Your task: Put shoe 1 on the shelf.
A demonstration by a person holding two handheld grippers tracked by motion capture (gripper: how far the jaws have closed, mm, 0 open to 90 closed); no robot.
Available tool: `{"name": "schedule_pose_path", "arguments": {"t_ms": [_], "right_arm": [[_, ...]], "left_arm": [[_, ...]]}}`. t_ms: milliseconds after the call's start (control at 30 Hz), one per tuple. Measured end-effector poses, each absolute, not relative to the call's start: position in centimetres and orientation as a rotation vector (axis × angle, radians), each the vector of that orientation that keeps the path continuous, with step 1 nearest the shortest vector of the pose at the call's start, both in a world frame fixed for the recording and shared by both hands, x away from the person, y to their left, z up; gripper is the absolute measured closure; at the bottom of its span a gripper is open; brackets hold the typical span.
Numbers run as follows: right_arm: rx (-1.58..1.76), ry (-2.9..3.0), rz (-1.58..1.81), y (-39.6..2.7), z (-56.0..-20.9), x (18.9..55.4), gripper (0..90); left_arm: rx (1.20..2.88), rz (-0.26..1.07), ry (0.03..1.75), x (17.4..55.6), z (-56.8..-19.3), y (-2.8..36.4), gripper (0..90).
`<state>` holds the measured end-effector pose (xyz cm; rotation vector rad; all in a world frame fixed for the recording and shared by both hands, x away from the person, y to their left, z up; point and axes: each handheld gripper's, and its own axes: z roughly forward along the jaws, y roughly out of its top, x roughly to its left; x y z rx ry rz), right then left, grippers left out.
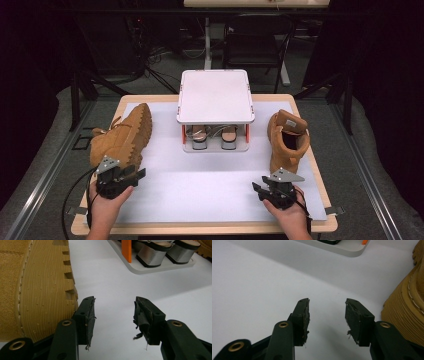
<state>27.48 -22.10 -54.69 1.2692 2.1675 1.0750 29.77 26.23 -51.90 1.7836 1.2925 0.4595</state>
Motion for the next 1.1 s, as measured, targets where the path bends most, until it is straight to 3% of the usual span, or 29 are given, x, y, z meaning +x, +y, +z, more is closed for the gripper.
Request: {"name": "schedule_pose_path", "arguments": {"t_ms": [500, 1100], "right_arm": [[1.264, 2.171, 1.061, -21.9, -54.7, 27.5, 52.1], [1.282, 2.164, 1.065, -22.1, -54.8, 27.5, 51.2]], "left_arm": [[1.771, 0.466, 1.303, 29.4, -50.6, 27.2, 49.6], [1.751, 0.483, 1.352, 31.6, -48.7, 30.1, 45.3]]}}
